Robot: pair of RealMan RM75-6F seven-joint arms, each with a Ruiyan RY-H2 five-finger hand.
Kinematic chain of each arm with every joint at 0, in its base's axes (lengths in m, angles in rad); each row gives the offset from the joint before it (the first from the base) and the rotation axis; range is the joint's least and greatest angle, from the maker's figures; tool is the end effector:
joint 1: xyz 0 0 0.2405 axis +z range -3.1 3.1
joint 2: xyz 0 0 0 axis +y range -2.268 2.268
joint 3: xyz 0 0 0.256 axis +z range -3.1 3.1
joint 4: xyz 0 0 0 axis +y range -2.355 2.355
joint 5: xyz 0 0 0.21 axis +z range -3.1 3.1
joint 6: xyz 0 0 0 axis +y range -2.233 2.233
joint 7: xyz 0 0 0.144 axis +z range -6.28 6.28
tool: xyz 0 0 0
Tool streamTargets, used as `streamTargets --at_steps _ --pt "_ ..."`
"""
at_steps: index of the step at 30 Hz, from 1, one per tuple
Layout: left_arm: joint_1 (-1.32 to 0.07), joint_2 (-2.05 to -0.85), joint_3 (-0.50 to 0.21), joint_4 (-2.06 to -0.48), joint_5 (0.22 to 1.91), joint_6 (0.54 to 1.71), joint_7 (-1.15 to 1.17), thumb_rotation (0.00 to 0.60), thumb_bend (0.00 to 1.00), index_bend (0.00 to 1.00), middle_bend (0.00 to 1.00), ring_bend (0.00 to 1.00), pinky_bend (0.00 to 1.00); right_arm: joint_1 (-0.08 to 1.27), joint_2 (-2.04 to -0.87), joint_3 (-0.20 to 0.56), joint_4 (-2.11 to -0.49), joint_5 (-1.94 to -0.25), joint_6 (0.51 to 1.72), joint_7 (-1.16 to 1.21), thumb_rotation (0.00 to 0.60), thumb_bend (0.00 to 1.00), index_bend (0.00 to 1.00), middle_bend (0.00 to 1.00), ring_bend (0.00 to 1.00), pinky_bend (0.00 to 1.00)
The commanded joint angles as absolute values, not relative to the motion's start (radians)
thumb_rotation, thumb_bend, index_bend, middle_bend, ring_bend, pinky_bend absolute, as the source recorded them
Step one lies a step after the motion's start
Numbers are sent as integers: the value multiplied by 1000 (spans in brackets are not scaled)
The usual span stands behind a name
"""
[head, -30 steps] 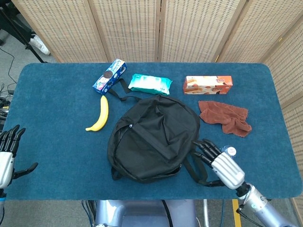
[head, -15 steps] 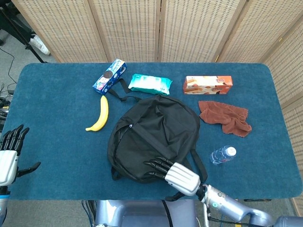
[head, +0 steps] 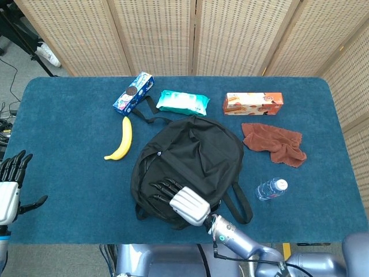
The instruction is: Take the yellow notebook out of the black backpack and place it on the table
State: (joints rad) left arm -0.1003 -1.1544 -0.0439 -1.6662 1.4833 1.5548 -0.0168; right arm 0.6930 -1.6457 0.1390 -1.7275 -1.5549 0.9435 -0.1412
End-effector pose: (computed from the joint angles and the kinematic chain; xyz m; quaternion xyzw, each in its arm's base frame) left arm -0.2936 0.1829 0.1525 -0.5600 -0.4003 -0.4393 0.5773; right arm -0.0473 -0.2418 -0.0468 0.7739 -0.3599 0.4956 0.1613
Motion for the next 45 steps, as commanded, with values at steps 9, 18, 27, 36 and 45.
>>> streamTargets --at_steps 9,18,27,36,45 --pt "-96 -1147 -53 -1663 1484 1552 -37 600 125 0 0 0 0 706 -1727 181 -1694 -1436 968 -251 600 228 259 204 84 105" --pt "-94 -1146 -54 -1662 1492 1550 -44 600 126 0 0 0 0 693 -1761 187 -1659 -1441 1043 -274 600 458 401 431 315 459" --pt "-96 -1149 -50 -1662 1523 1551 -44 600 138 0 0 0 0 705 -1792 184 -1558 -1500 1099 -281 600 530 592 641 526 587" --pt "-187 -1192 4 -1563 1771 1525 -139 600 155 0 0 0 0 754 -1761 294 -1573 -1437 1078 -232 600 546 648 661 549 598" --pt "-279 -1254 23 -1537 1858 1442 -121 600 157 0 0 0 0 794 -1697 383 -1585 -1293 1026 -282 600 546 649 661 549 599"
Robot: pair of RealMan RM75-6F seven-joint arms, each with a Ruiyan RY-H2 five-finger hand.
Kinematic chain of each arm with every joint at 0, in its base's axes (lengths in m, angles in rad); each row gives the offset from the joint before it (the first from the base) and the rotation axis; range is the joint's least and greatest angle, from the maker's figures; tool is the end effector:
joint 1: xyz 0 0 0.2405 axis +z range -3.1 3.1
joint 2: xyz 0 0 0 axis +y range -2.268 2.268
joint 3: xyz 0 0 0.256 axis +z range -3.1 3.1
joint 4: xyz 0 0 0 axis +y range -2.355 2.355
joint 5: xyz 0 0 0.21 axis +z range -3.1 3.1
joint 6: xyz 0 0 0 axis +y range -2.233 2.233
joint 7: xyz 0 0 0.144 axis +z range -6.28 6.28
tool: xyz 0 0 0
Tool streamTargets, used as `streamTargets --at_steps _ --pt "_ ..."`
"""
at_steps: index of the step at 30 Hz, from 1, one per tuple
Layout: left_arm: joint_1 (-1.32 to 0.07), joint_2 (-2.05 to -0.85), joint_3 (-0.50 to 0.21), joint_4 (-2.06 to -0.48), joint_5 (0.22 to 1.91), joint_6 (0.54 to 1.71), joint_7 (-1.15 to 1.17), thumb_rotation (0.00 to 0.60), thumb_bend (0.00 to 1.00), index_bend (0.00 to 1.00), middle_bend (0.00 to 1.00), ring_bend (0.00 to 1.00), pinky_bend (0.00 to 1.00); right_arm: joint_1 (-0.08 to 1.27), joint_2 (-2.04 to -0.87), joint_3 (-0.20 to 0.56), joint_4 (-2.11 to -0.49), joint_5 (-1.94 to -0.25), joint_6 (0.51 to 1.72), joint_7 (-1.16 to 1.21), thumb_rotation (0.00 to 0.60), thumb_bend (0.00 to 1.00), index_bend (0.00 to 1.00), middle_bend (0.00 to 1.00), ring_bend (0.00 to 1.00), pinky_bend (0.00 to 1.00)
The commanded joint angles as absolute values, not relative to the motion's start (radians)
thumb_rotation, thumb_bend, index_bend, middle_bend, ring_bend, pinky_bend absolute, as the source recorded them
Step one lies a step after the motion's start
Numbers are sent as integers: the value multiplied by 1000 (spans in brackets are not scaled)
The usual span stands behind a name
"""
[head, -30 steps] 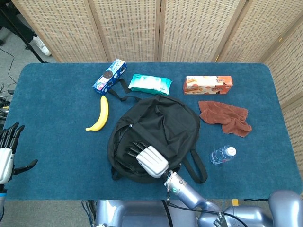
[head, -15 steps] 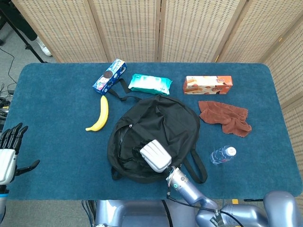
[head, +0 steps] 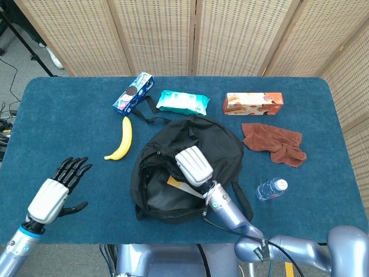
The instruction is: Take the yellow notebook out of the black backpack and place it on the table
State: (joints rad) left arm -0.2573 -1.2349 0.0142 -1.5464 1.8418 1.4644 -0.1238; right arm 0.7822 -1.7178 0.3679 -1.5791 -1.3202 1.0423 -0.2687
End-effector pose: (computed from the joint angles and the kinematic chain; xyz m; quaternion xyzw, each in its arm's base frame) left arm -0.2422 0.2030 0.0987 -0.7037 -0.3284 -0.4964 0.3880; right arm -0.0258 -0.3275 -0.0194 0.6885 -0.3551 0.5550 0.3032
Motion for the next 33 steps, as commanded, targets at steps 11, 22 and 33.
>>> streamTargets --at_steps 11,22,33 --pt "-388 -1335 26 -1552 1875 1310 -106 600 159 0 0 0 0 804 -1642 391 -1641 -1225 1026 -290 600 549 649 661 550 599" --pt "-523 -1468 -46 -1553 1777 1129 -58 600 184 0 0 0 0 810 -1587 378 -1718 -1221 1030 -279 600 546 649 661 551 599" --pt "-655 -1620 -120 -1471 1632 963 -15 600 191 0 0 0 0 821 -1531 355 -1788 -1222 1020 -272 600 547 649 662 551 598"
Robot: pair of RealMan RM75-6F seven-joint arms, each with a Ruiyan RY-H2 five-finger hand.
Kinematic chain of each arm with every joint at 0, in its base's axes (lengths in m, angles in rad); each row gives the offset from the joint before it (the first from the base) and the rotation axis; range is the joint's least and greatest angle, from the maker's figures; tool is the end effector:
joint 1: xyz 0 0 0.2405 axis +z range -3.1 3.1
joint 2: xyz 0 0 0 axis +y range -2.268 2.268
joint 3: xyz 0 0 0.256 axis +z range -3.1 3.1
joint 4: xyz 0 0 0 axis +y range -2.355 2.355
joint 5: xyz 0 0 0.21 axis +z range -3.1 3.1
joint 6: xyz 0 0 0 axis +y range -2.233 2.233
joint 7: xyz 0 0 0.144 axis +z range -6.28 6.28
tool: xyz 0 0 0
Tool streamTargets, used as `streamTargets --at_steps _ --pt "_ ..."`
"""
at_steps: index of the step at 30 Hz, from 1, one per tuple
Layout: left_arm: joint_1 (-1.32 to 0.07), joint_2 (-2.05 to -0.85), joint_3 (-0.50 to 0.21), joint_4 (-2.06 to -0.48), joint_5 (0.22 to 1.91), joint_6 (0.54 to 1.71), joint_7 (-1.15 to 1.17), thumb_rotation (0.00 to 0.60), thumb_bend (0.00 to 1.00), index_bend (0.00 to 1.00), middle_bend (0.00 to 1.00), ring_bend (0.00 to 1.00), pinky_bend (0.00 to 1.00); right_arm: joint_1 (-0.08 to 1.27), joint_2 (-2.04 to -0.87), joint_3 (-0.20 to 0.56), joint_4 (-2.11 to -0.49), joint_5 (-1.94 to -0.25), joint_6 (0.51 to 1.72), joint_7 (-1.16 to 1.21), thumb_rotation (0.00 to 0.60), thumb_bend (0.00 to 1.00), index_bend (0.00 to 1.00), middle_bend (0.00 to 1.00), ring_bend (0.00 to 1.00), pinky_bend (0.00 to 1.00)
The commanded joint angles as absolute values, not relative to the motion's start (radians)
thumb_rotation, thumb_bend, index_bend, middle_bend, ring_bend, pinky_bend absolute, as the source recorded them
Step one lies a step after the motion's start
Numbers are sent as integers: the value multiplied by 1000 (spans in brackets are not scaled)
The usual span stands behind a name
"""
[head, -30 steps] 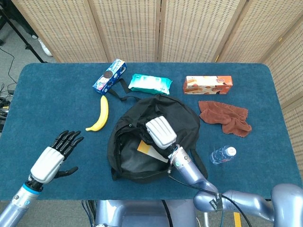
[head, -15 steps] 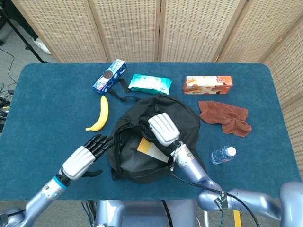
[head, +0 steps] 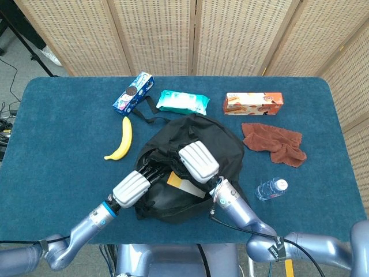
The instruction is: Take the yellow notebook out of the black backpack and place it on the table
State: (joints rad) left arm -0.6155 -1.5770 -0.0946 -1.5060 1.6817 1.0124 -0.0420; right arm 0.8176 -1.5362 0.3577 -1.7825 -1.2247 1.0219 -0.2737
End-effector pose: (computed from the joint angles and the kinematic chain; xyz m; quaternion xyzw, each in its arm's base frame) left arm -0.1264 0.2705 -0.0349 -0.7762 -0.3517 -0.4688 0.2324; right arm -0.0149 -0.3213 0.0200 0.7019 -0.3623 0.5480 0.2754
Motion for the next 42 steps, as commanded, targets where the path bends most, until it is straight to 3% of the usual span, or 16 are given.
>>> streamTargets --at_steps 1,9,25,42 --pt "-665 -1631 -125 -1459 1622 951 -1 600 190 0 0 0 0 822 -1529 354 -1790 -1221 1020 -272 600 545 649 662 551 598" --pt "-730 -1719 -154 -1381 1518 869 78 600 178 0 0 0 0 831 -1506 345 -1797 -1214 1020 -263 600 545 649 662 551 599" --pt "-727 -1736 -89 -1350 1536 937 28 600 179 0 0 0 0 841 -1498 351 -1765 -1185 1051 -243 600 546 652 665 551 599" --pt "-804 -1837 -127 -1236 1459 867 110 600 180 0 0 0 0 844 -1440 357 -1842 -1144 1050 -238 600 548 653 665 552 599"
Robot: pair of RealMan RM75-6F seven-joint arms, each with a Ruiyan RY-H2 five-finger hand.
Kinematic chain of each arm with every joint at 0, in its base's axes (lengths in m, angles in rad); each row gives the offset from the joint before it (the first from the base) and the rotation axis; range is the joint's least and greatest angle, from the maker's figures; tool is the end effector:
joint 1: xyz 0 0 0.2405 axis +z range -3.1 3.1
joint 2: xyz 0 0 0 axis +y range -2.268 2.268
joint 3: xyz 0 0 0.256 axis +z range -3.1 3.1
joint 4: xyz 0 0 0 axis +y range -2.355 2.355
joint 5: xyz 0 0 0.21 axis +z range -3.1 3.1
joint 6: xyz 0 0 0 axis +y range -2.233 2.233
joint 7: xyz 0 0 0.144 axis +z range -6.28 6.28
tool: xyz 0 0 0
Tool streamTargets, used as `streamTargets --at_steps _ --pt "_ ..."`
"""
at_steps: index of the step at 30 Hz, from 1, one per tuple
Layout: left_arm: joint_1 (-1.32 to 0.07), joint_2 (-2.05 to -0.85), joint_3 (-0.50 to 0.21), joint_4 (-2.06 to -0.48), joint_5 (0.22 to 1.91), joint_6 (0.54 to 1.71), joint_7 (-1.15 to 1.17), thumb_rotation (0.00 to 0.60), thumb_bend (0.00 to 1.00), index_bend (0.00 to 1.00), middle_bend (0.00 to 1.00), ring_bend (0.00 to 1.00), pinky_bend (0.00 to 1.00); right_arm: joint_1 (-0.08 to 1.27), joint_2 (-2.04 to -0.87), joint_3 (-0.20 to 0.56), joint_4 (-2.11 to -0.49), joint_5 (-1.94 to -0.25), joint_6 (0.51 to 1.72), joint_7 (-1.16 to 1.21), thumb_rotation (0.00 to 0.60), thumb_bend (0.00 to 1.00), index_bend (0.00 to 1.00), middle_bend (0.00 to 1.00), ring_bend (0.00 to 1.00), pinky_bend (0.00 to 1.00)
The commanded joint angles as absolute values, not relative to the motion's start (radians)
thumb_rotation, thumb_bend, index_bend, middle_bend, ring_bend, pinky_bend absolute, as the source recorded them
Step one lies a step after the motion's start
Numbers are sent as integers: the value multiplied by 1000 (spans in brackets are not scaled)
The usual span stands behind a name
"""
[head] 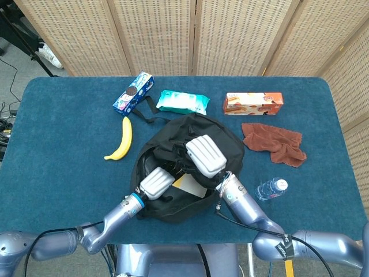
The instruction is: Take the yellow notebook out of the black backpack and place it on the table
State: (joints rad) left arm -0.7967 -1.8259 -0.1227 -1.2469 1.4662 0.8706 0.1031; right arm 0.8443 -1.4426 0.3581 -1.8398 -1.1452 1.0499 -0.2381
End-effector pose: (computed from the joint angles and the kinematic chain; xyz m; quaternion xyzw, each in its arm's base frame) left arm -0.0960 0.3032 -0.1104 -0.8116 -0.3359 -0.4051 0.2537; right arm -0.0170 -0.3300 0.0446 0.6871 -0.3794 0.5507 0.2840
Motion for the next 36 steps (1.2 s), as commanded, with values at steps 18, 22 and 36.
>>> streamTargets --at_steps 18,22,36 --pt "-870 -1947 -149 -1078 1429 850 139 600 234 0 0 0 0 840 -1402 348 -1879 -1148 1055 -198 600 552 653 666 556 599" --pt "-880 -1961 -153 -1059 1422 844 145 600 365 0 0 0 0 841 -1398 347 -1884 -1148 1055 -191 600 553 653 666 556 599" --pt "-911 -1999 -167 -988 1395 830 172 600 434 0 0 0 0 843 -1383 348 -1902 -1148 1067 -185 600 555 654 666 556 599"
